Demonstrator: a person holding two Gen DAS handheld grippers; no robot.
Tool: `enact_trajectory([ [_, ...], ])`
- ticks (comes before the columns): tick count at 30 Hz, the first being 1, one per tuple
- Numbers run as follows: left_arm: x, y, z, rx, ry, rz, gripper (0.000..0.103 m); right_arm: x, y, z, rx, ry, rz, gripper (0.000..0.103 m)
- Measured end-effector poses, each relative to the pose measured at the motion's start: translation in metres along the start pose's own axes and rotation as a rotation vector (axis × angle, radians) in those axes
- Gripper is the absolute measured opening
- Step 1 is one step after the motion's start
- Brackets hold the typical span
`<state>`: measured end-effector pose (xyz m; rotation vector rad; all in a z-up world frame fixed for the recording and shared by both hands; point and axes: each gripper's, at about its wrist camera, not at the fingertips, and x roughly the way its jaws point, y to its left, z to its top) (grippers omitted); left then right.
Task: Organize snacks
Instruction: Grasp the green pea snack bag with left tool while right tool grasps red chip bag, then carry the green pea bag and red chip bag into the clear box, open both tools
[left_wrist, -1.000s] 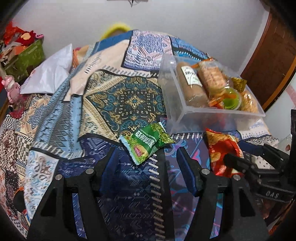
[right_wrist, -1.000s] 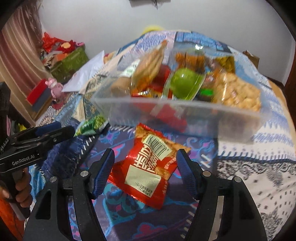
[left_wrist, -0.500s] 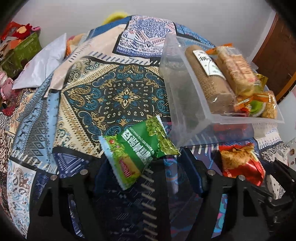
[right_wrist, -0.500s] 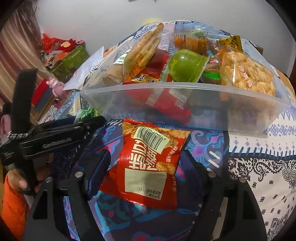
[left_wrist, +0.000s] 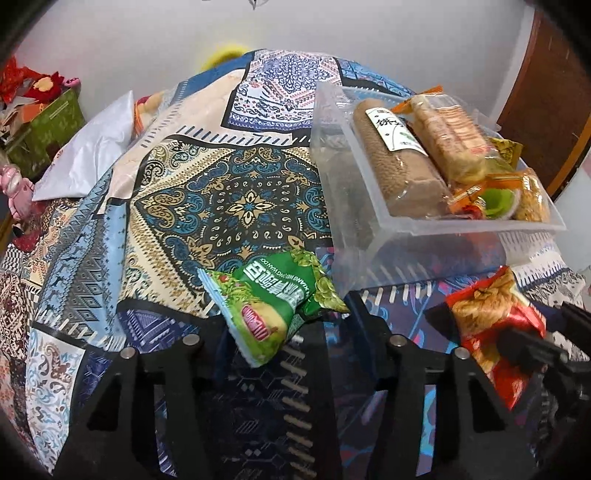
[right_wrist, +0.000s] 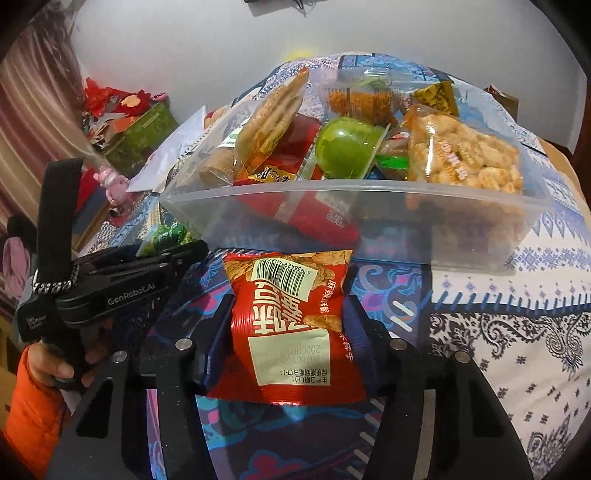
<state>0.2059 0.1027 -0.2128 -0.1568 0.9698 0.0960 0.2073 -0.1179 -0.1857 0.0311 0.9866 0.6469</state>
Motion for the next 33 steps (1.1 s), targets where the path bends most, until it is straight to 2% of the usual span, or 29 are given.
enact_trajectory([
  [4, -0.012, 0.005, -0.009, 0.0, 0.003, -0.001, 0.044, -0.007, -0.003, -0.001, 0.011, -0.013, -0.002, 0.054],
  [13, -0.058, 0.004, -0.022, 0.004, -0.053, -0.02, 0.039, -0.031, 0.005, 0.003, 0.007, -0.066, -0.008, 0.053],
  [15, -0.071, 0.001, -0.022, 0.007, -0.078, -0.027, 0.034, -0.035, 0.007, 0.005, 0.002, -0.08, -0.01, 0.053],
  [16, -0.077, -0.001, -0.021, 0.007, -0.088, -0.036, 0.023, -0.039, 0.008, 0.005, -0.001, -0.09, -0.012, 0.053],
  [17, -0.081, -0.002, -0.019, 0.006, -0.092, -0.047, 0.018, -0.044, 0.009, 0.006, -0.004, -0.1, -0.013, 0.053],
  [20, -0.096, -0.007, -0.014, 0.007, -0.12, -0.073, 0.018, -0.052, 0.01, 0.01, -0.01, -0.125, -0.01, 0.053],
  [23, -0.104, -0.012, -0.011, 0.022, -0.143, -0.054, 0.018, -0.061, 0.01, 0.013, -0.01, -0.151, -0.006, 0.053],
  [25, -0.103, -0.011, -0.009, 0.02, -0.144, -0.034, 0.022, -0.065, 0.009, 0.013, -0.007, -0.162, -0.006, 0.053],
  [27, -0.098, -0.006, -0.008, 0.01, -0.131, -0.014, 0.042, -0.067, 0.006, 0.014, -0.003, -0.172, -0.009, 0.053],
  [28, -0.094, -0.003, -0.008, 0.005, -0.127, 0.0, 0.056, -0.067, 0.005, 0.016, -0.001, -0.177, -0.012, 0.053],
  [29, -0.089, 0.0, -0.009, 0.004, -0.121, 0.017, 0.061, -0.069, 0.004, 0.016, 0.0, -0.18, -0.014, 0.053],
  [33, -0.064, 0.014, -0.014, -0.011, -0.052, 0.024, 0.061, -0.074, -0.002, 0.021, 0.01, -0.202, -0.024, 0.053],
])
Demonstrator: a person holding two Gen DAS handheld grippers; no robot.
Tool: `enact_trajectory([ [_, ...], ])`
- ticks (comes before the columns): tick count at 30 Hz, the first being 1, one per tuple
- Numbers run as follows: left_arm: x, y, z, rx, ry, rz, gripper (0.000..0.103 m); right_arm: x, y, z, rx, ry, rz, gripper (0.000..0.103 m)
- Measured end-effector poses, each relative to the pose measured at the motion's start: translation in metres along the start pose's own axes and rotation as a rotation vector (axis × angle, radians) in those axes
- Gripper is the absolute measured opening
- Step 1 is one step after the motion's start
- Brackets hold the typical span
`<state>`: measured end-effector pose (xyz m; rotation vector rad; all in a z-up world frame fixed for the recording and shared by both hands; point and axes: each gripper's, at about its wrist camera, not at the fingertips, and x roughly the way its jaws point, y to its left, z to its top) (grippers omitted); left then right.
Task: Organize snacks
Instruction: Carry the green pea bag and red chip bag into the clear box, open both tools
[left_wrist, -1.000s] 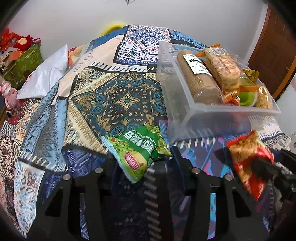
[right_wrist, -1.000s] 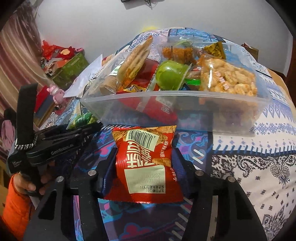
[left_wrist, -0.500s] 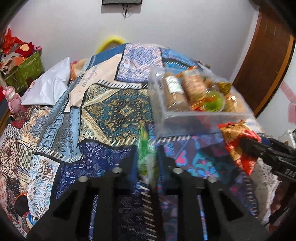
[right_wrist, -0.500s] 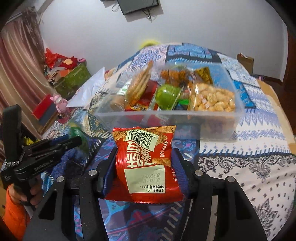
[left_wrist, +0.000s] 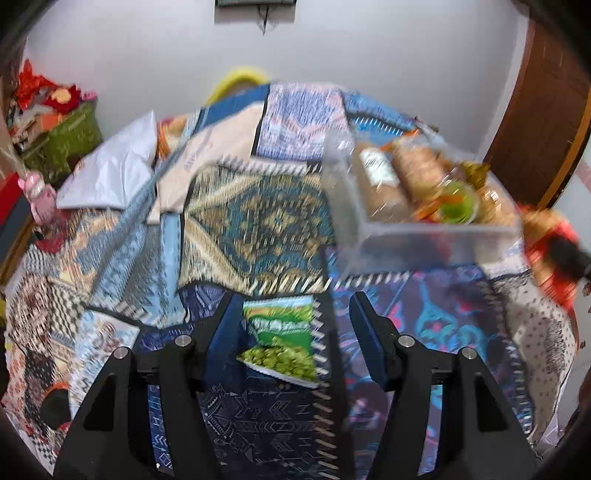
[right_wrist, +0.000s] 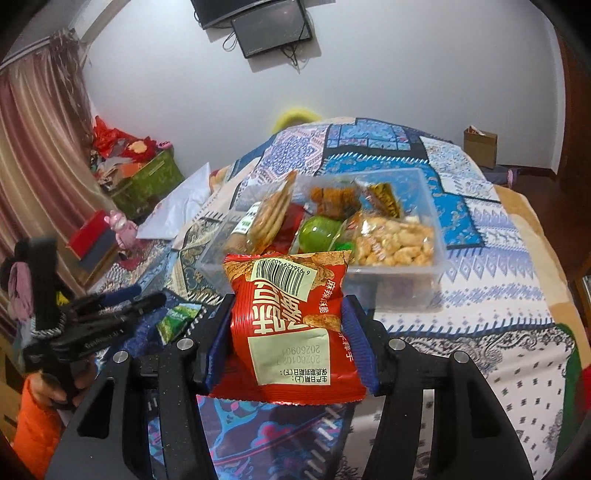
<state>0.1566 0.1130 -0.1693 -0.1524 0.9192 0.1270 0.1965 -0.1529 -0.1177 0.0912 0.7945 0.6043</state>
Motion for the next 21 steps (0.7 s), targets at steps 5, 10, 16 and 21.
enact_trajectory([
  [5, 0.039, 0.01, -0.014, -0.03, 0.106, -0.011, 0.061, -0.001, -0.008, 0.008, 0.011, -0.022, -0.016, 0.053],
  [10, 0.049, 0.013, -0.02, -0.049, 0.098, -0.021, 0.044, -0.001, -0.014, 0.013, 0.018, -0.033, -0.031, 0.053],
  [16, 0.028, 0.008, -0.013, -0.043, 0.047, -0.017, 0.043, -0.005, -0.017, 0.02, 0.021, -0.055, -0.039, 0.053],
  [21, -0.004, -0.002, 0.01, -0.031, -0.042, -0.051, 0.043, -0.005, -0.022, 0.032, 0.019, -0.079, -0.05, 0.053],
])
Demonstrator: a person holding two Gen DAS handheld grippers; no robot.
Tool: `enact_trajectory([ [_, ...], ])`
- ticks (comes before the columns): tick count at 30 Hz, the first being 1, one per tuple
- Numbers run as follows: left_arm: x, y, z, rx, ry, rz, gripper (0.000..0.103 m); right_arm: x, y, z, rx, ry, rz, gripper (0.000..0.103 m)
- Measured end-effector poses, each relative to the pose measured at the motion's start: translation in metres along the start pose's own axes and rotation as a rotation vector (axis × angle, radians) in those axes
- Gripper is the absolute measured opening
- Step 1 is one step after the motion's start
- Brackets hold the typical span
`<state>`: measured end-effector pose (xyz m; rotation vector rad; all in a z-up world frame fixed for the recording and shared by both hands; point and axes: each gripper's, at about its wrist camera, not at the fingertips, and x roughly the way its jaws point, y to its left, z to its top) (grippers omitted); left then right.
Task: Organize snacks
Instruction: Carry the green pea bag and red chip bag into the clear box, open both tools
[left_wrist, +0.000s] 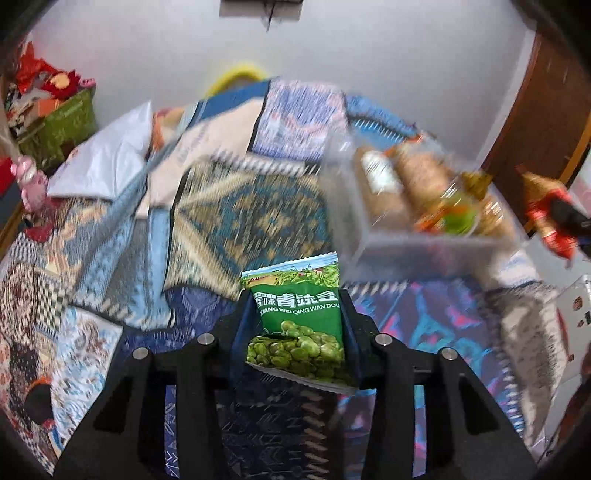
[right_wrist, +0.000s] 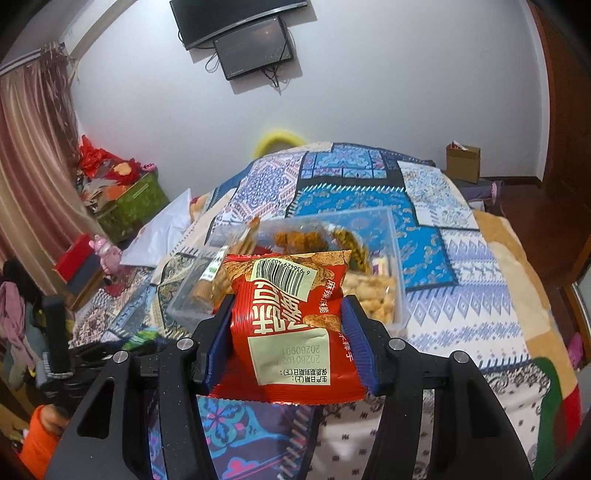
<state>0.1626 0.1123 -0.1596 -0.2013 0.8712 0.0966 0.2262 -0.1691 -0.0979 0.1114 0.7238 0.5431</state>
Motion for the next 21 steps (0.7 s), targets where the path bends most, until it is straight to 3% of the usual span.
enact_trajectory([
  [9, -0.02, -0.045, 0.049, 0.054, -0.121, -0.087, 0.043, 0.01, -0.007, 0.025, -0.011, -0.04, -0.017, 0.053],
  [21, 0.036, -0.086, 0.09, 0.057, -0.104, -0.095, 0.043, 0.059, -0.01, 0.041, -0.015, 0.002, 0.002, 0.053],
])
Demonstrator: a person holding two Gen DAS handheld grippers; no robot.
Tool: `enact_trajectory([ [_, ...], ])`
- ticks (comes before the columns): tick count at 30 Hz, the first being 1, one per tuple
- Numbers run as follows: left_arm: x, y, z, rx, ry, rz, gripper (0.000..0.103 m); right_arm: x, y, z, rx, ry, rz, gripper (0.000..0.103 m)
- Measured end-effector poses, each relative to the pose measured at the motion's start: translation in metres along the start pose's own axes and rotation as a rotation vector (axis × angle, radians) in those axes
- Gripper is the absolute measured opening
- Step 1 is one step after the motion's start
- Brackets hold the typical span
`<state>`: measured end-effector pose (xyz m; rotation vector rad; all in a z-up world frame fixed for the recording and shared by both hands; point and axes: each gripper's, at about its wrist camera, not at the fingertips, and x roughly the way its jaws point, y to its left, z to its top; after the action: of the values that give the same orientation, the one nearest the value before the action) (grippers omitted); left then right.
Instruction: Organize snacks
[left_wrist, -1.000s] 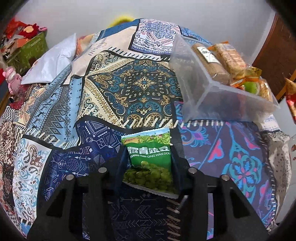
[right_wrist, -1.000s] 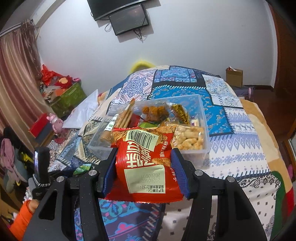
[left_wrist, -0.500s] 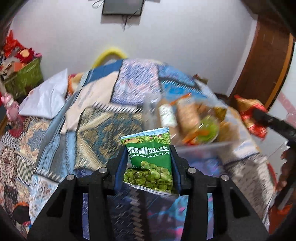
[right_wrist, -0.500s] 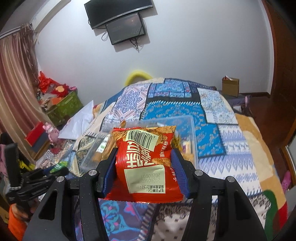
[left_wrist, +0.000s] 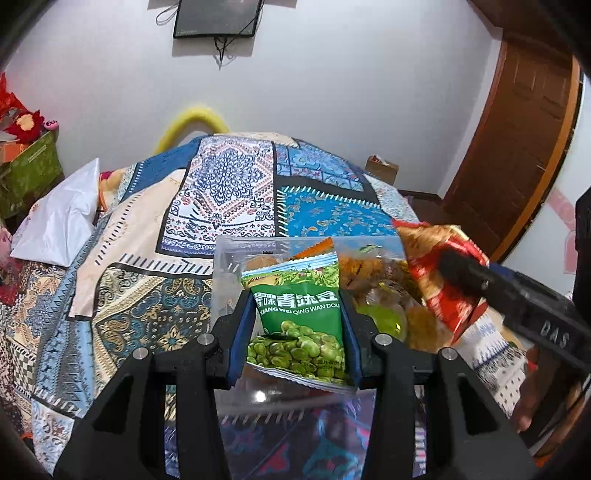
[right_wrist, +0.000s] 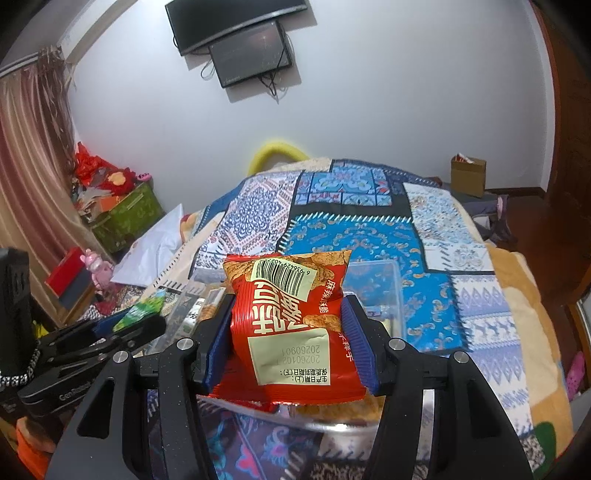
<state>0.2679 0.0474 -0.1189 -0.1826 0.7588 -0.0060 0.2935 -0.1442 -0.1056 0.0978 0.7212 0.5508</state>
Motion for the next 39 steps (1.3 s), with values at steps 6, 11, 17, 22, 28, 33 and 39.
enact_trajectory([
  [6, 0.031, 0.009, -0.006, -0.045, 0.041, 0.018, 0.044, 0.029, -0.002, -0.009, -0.008, 0.066, -0.008, 0.053],
  [11, 0.031, 0.007, -0.008, -0.012, 0.021, 0.032, 0.052, 0.031, 0.0, -0.012, -0.026, 0.077, -0.007, 0.055],
  [17, 0.014, 0.003, -0.005, -0.005, 0.015, -0.014, 0.067, 0.015, 0.003, -0.006, -0.033, 0.071, -0.025, 0.06],
  [22, -0.021, -0.001, 0.0, -0.002, -0.037, -0.022, 0.067, -0.013, 0.007, 0.001, -0.039, 0.023, -0.013, 0.061],
  [28, -0.095, -0.012, 0.005, 0.035, -0.178, -0.024, 0.067, -0.072, 0.023, 0.008, -0.074, -0.081, -0.009, 0.061],
  [33, -0.159, -0.021, 0.003, 0.064, -0.294, -0.023, 0.067, -0.123, 0.038, 0.01, -0.101, -0.178, 0.009, 0.062],
  [39, -0.212, -0.028, -0.006, 0.075, -0.396, -0.011, 0.089, -0.173, 0.052, 0.005, -0.118, -0.29, 0.006, 0.08],
])
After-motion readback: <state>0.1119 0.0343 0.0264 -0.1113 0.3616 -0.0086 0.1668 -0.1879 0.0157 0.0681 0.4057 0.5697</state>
